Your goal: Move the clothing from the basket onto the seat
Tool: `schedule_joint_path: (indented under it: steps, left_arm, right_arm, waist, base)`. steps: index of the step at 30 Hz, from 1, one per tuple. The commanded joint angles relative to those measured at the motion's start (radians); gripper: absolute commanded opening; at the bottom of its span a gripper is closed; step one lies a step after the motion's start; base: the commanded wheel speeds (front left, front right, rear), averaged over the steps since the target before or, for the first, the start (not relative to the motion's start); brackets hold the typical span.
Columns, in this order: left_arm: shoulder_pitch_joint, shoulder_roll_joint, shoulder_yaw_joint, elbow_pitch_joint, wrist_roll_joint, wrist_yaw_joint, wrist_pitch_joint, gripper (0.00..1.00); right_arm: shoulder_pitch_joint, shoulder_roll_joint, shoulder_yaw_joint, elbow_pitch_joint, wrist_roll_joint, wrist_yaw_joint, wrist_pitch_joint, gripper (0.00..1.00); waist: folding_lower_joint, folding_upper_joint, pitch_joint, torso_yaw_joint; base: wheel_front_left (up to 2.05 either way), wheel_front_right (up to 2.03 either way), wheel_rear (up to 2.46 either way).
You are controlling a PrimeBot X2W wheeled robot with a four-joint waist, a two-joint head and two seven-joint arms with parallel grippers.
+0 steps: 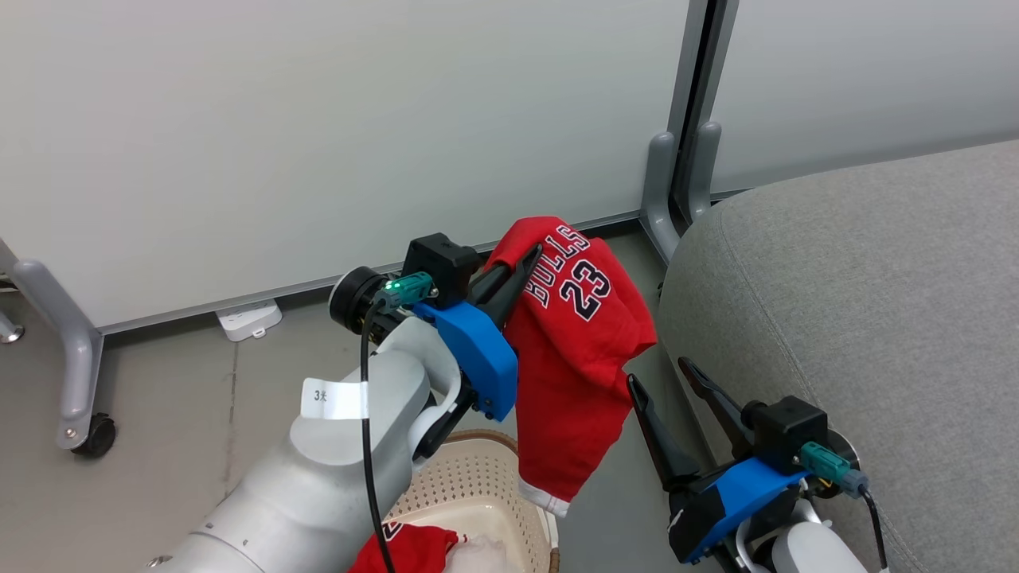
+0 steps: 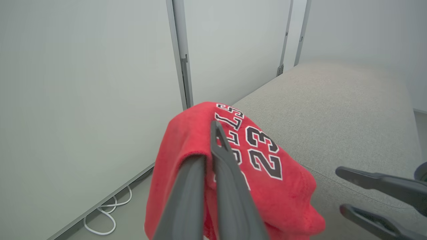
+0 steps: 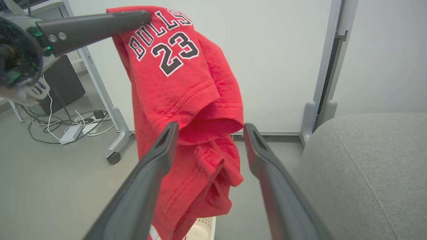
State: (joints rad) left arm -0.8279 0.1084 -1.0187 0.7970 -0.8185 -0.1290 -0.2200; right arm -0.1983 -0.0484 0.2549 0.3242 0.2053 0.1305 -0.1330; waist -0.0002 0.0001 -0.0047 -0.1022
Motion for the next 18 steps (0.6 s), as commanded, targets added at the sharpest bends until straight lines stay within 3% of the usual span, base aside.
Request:
schedule_joint_path:
  steps: [1, 18]
  left_arm:
    - [-0.016, 0.000, -0.005, 0.002, -0.003, -0.002, 0.002, 0.00]
    - [-0.021, -0.003, -0.035, 0.023, -0.036, -0.002, -0.011, 0.00]
  right_arm:
    - [0.019, -0.004, 0.004, -0.004, 0.004, 0.000, 0.004, 1.00]
    - [-0.026, -0.004, 0.060, -0.031, -0.029, 0.000, 0.028, 1.00]
  waist:
    - [0.0002, -0.0001, -0.001, -0.002]
    - [0.0002, -0.0001, 0.005, -0.007]
  base:
    - [0.00, 0.00, 0.00]
    - [0.00, 0.00, 0.00]
